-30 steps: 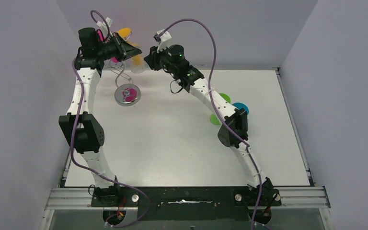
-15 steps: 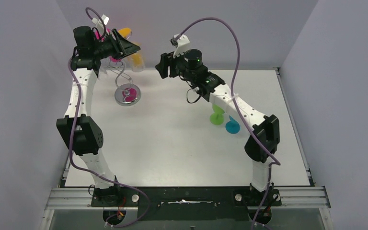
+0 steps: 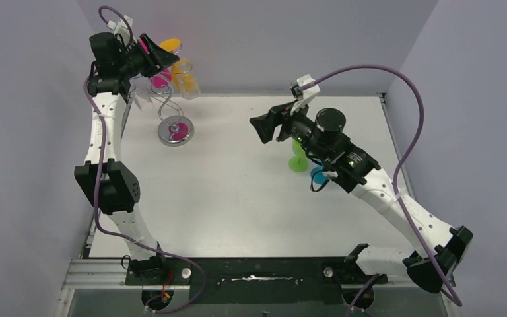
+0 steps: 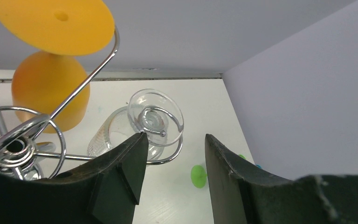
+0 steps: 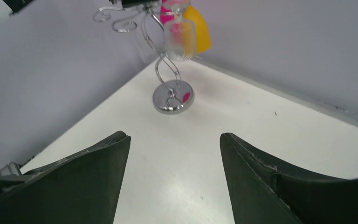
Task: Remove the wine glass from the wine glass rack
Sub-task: Pick up the wine glass from the wine rack.
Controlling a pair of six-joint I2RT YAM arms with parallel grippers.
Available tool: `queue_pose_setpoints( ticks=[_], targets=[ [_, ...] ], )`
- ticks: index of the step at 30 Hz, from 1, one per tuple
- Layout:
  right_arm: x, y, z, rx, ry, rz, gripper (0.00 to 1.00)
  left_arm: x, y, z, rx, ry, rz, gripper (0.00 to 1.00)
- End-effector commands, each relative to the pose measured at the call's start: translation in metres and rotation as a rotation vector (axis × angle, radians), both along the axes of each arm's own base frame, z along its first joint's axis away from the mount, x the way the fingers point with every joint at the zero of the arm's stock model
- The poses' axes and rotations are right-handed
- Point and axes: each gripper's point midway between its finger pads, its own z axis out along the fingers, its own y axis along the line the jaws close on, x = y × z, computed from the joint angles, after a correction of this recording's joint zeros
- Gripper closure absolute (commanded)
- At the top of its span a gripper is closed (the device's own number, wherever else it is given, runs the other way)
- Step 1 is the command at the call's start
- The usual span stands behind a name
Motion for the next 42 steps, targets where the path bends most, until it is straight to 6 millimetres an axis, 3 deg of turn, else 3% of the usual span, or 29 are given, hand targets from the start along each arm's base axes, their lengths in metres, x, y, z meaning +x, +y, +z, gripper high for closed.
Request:
queue_pose_setpoints(
  ticks=[1, 8, 16, 27, 42],
  targets=[
    [-0.020, -0.040, -0.021, -0.048, 0.050, -0.096, 0.28, 0.009, 0.015, 0.014, 0.077, -0.041, 0.085, 0.53],
    [-0.042, -0.062, -0.018, -0.018, 0.078, -0.122, 0.29, 0.014, 0.009, -0.005, 0.075, 0.013, 0.074, 0.53],
    [-0.042, -0.082, -0.047, -0.114, 0.139, -0.200, 0.30, 0.024, -0.002, -0.016, 0.081, 0.046, 0.073, 0.53],
    [-0.039, -0.085, -0.073, -0.134, 0.190, -0.235, 0.30, 0.026, -0.016, -0.027, 0.043, 0.080, 0.042, 0.57],
    [-0.037, -0.083, -0.083, -0.133, 0.228, -0.245, 0.30, 0.027, -0.026, -0.025, -0.026, 0.083, -0.003, 0.60]
  ],
)
